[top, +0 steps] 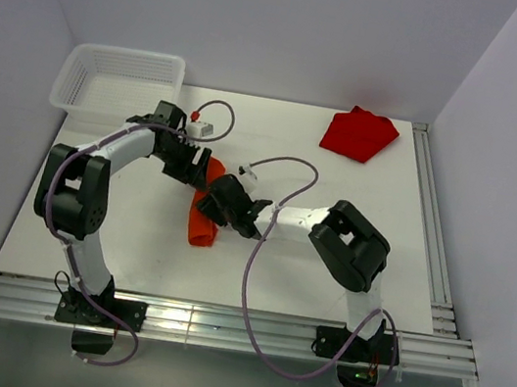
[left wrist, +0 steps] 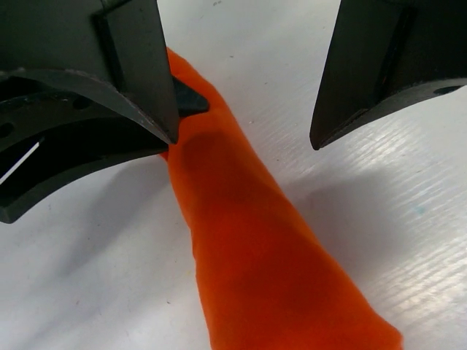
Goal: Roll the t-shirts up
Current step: Roll the tshirt, then place the rolled tshirt into the container
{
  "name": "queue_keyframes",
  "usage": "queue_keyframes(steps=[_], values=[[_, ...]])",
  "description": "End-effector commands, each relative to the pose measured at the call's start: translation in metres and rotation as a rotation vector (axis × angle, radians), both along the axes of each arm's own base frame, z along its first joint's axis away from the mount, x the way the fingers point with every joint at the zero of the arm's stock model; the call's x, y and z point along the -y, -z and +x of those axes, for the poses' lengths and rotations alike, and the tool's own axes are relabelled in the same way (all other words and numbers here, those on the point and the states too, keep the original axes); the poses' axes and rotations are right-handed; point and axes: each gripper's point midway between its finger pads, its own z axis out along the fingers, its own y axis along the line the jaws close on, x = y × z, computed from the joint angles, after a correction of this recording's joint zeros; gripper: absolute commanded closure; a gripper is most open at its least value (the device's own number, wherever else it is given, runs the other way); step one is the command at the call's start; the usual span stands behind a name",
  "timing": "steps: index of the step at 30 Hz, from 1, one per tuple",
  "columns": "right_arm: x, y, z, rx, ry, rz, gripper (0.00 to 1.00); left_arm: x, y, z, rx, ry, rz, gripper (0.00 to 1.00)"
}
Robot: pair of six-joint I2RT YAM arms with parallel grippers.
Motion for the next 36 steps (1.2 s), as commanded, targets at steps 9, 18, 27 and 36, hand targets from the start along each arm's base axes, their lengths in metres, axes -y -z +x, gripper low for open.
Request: queue_keyframes(steps=[9,18,27,36], values=[[0.022,0.051,-0.03,-0.158,0.028,0.075,0.59,0.014,0.026,-0.006,-0.088,0.042,-0.069,0.24],[0.027,0.058,-0.037,-0.187,0.056,0.185,0.62,0.02,0.039,-0.005,-0.135,0.047,-0.092,0.26],[0.032,0.065,-0.039,-0.212,0.077,0.262,0.66,0.025,0.046,-0.008,-0.181,0.056,-0.124,0.29],[0.038,0.073,-0.042,-0.236,0.094,0.306,0.69,0.028,0.054,-0.01,-0.22,0.053,-0.131,0.35]])
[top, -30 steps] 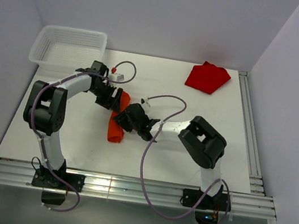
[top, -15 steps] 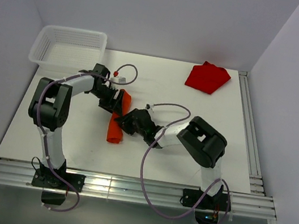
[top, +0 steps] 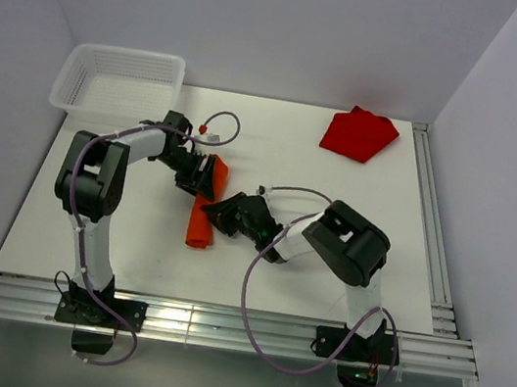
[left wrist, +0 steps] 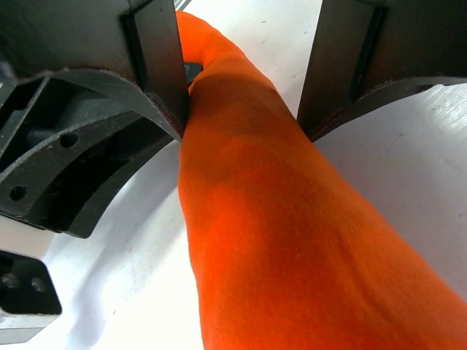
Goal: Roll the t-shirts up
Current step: Place the rolled tshirt into the container
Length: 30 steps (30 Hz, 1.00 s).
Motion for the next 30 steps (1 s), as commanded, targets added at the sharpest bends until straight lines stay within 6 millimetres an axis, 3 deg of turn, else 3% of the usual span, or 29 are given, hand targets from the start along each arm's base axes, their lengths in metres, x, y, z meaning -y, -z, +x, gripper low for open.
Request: queue_keyframes(steps=[1,5,11,14,15,16,19,20,22,23,25,26,28,29,30], values=[[0.028,0.07,-0.035,-0.163,-0.049,-0.163,0.69,-0.004,0.016,0.005,-0.006,-0.002,0.046,0.36],[0.031,0.074,-0.036,-0.174,-0.043,-0.157,0.7,-0.004,0.02,0.005,-0.02,-0.01,0.051,0.4],[0.03,0.075,-0.036,-0.178,-0.046,-0.15,0.71,-0.003,0.025,0.01,-0.033,-0.014,0.054,0.55],[0.03,0.075,-0.034,-0.175,-0.045,-0.146,0.71,-0.001,0.028,0.015,-0.034,-0.014,0.061,0.73],[0.029,0.075,-0.034,-0.172,-0.048,-0.145,0.7,-0.001,0.029,0.017,-0.033,-0.015,0.066,0.91],[0.029,0.074,-0.034,-0.165,-0.051,-0.148,0.69,0.0,0.029,0.019,-0.034,-0.014,0.067,0.98],[0.03,0.063,-0.028,-0.127,-0.05,-0.177,0.55,0.002,0.024,0.03,0.005,-0.014,0.081,1.0],[0.029,0.049,-0.024,-0.099,-0.049,-0.173,0.5,0.002,0.019,0.038,0.032,-0.016,0.086,1.0],[0.035,0.039,-0.018,-0.07,-0.024,-0.226,0.45,0.004,0.015,0.047,0.058,-0.012,0.092,1.0],[0.035,0.018,-0.013,-0.02,-0.026,-0.227,0.42,0.008,0.006,0.055,0.077,-0.005,0.078,1.0],[0.044,0.005,-0.008,0.018,-0.001,-0.284,0.4,0.011,-0.005,0.065,0.111,0.007,0.069,1.0],[0.046,-0.019,-0.004,0.058,0.015,-0.269,0.39,0.015,-0.02,0.075,0.147,0.013,0.051,1.0],[0.06,-0.033,0.0,0.09,0.052,-0.314,0.38,0.019,-0.039,0.086,0.196,0.021,0.028,1.0],[0.063,-0.054,0.0,0.121,0.067,-0.295,0.37,0.022,-0.059,0.099,0.248,0.021,0.015,1.0],[0.069,-0.057,-0.002,0.121,0.073,-0.317,0.37,0.023,-0.071,0.106,0.278,0.019,0.004,1.0]])
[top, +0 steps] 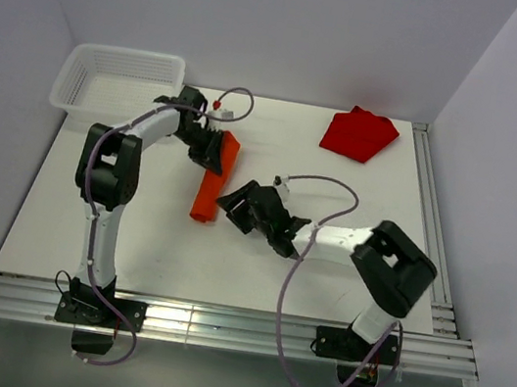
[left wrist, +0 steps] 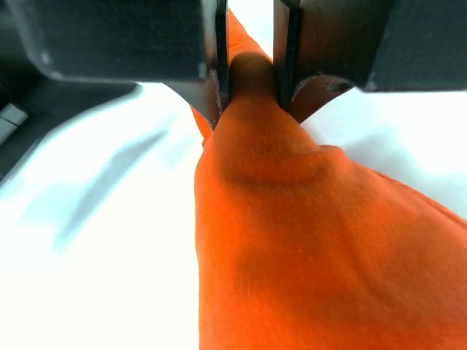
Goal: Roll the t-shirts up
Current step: Place the rolled tshirt into the container
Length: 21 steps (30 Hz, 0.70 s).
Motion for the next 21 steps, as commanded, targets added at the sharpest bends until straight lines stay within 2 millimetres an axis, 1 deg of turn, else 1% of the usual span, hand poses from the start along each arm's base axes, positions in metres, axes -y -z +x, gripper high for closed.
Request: queue_keyframes(steps=[1,2,3,4,5,6,7,8,9,10,11,12,13,14,15,16,17,18,19,21], values=[[0.031,-0.027,0.003,0.084,0.052,-0.132,0.37,0.006,-0.076,0.062,0.292,0.01,-0.052,1.0],[0.034,-0.044,0.002,0.109,0.062,-0.117,0.37,0.007,-0.088,0.068,0.32,0.007,-0.071,1.0],[0.039,-0.048,0.002,0.118,0.073,-0.125,0.37,0.007,-0.099,0.075,0.344,-0.001,-0.083,1.0],[0.044,-0.048,0.0,0.116,0.078,-0.14,0.37,0.007,-0.11,0.082,0.368,-0.008,-0.095,1.0],[0.048,-0.058,-0.001,0.131,0.088,-0.128,0.37,0.008,-0.135,0.096,0.436,-0.013,-0.114,1.0],[0.054,-0.059,-0.001,0.135,0.105,-0.138,0.37,0.004,-0.149,0.107,0.476,-0.039,-0.127,1.0],[0.059,-0.057,-0.003,0.133,0.115,-0.146,0.37,0.002,-0.169,0.119,0.534,-0.054,-0.142,1.0],[0.062,-0.062,-0.004,0.142,0.122,-0.139,0.37,-0.002,-0.18,0.129,0.57,-0.073,-0.151,1.0],[0.066,-0.062,-0.004,0.142,0.133,-0.145,0.37,-0.007,-0.191,0.137,0.613,-0.083,-0.159,1.0],[0.07,-0.056,-0.007,0.134,0.136,-0.155,0.37,-0.015,-0.203,0.152,0.638,-0.14,-0.187,1.0],[0.072,-0.058,-0.007,0.138,0.143,-0.151,0.37,-0.022,-0.223,0.162,0.693,-0.162,-0.203,1.0],[0.075,-0.056,-0.008,0.137,0.149,-0.159,0.37,-0.028,-0.234,0.169,0.726,-0.175,-0.221,1.0],[0.078,-0.051,-0.01,0.129,0.154,-0.166,0.37,-0.043,-0.253,0.185,0.796,-0.217,-0.252,1.0],[0.08,-0.05,-0.01,0.127,0.156,-0.165,0.37,-0.05,-0.262,0.191,0.83,-0.229,-0.274,1.0],[0.081,-0.048,-0.011,0.125,0.159,-0.167,0.37,-0.069,-0.273,0.2,0.86,-0.281,-0.297,1.0],[0.083,-0.043,-0.013,0.117,0.161,-0.178,0.37,-0.078,-0.278,0.206,0.885,-0.31,-0.312,1.0],[0.084,-0.04,-0.013,0.114,0.163,-0.182,0.37,-0.087,-0.299,0.218,0.989,-0.325,-0.341,1.0],[0.085,-0.037,-0.013,0.11,0.161,-0.192,0.37,-0.1,-0.305,0.224,1.021,-0.352,-0.356,1.0],[0.086,-0.037,-0.013,0.111,0.163,-0.2,0.37,-0.125,-0.3,0.236,1.012,-0.414,-0.38,1.0],[0.087,-0.032,-0.013,0.104,0.161,-0.22,0.37,-0.15,-0.316,0.251,1.113,-0.443,-0.424,1.0]])
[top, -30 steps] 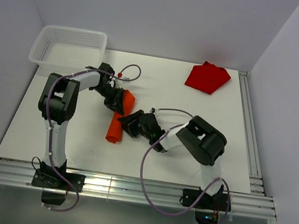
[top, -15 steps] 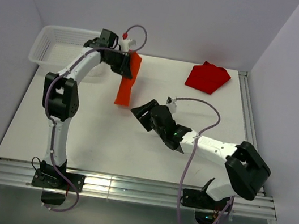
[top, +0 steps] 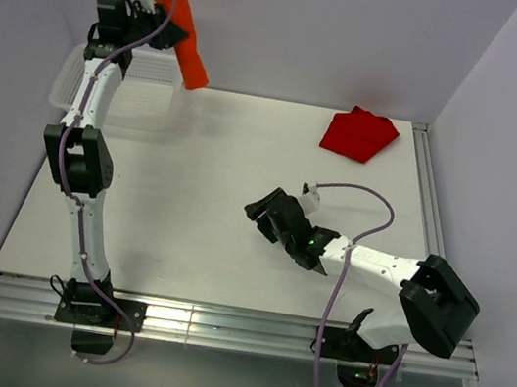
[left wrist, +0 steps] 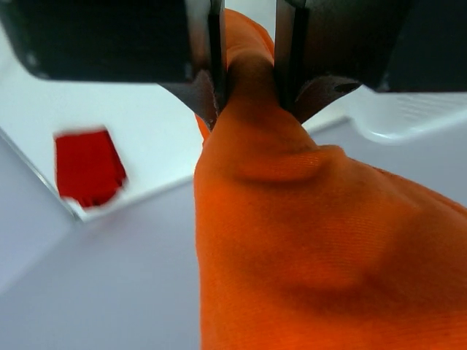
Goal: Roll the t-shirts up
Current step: Place the rolled tshirt into the container
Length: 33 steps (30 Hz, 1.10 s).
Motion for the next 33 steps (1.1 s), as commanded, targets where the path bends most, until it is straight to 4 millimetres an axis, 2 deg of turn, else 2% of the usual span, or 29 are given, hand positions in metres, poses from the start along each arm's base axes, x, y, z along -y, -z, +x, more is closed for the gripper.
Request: queue_keyframes(steps=[1,3,4,6,7,9,11,12,13,15,16,17,22,27,33], values=[[0.006,-0.002,0.005,0.029,0.03,-0.031,0.37,-0.06,-0.024,0.042,0.185,-0.075,-0.151,1.0],[0.006,0.002,0.006,0.026,0.029,-0.045,0.37,-0.083,-0.027,0.056,0.251,-0.105,-0.189,1.0],[0.006,0.004,0.006,0.024,0.027,-0.052,0.37,-0.11,0.0,0.069,0.205,-0.153,-0.256,1.0],[0.005,0.012,0.007,0.012,0.022,-0.077,0.37,-0.137,0.013,0.077,0.234,-0.205,-0.317,1.0],[0.003,0.012,0.008,0.012,0.014,-0.084,0.37,-0.162,0.039,0.087,0.193,-0.277,-0.363,1.0],[-0.001,0.022,0.008,-0.01,0.003,-0.105,0.37,-0.182,0.059,0.093,0.172,-0.334,-0.378,1.0],[-0.006,0.028,0.011,-0.02,-0.008,-0.122,0.37,-0.189,0.089,0.098,0.118,-0.387,-0.39,1.0],[-0.01,0.03,0.011,-0.029,-0.021,-0.124,0.37,-0.191,0.097,0.098,0.101,-0.404,-0.398,1.0],[-0.015,0.027,0.014,-0.027,-0.027,-0.122,0.37,-0.192,0.111,0.097,0.065,-0.434,-0.399,1.0],[-0.021,0.035,0.017,-0.042,-0.046,-0.144,0.37,-0.199,0.124,0.097,0.027,-0.503,-0.402,1.0],[-0.025,0.032,0.017,-0.04,-0.056,-0.137,0.38,-0.201,0.12,0.097,0.038,-0.517,-0.398,1.0],[-0.026,0.036,0.017,-0.048,-0.061,-0.143,0.38,-0.202,0.133,0.097,-0.005,-0.545,-0.394,1.0],[-0.035,0.038,0.018,-0.057,-0.084,-0.132,0.38,-0.221,0.155,0.095,-0.082,-0.696,-0.404,1.0],[-0.035,0.039,0.016,-0.063,-0.086,-0.122,0.38,-0.217,0.165,0.095,-0.136,-0.728,-0.412,1.0],[-0.034,0.034,0.016,-0.056,-0.094,-0.127,0.38,-0.209,0.138,0.087,-0.121,-0.717,-0.472,1.0]])
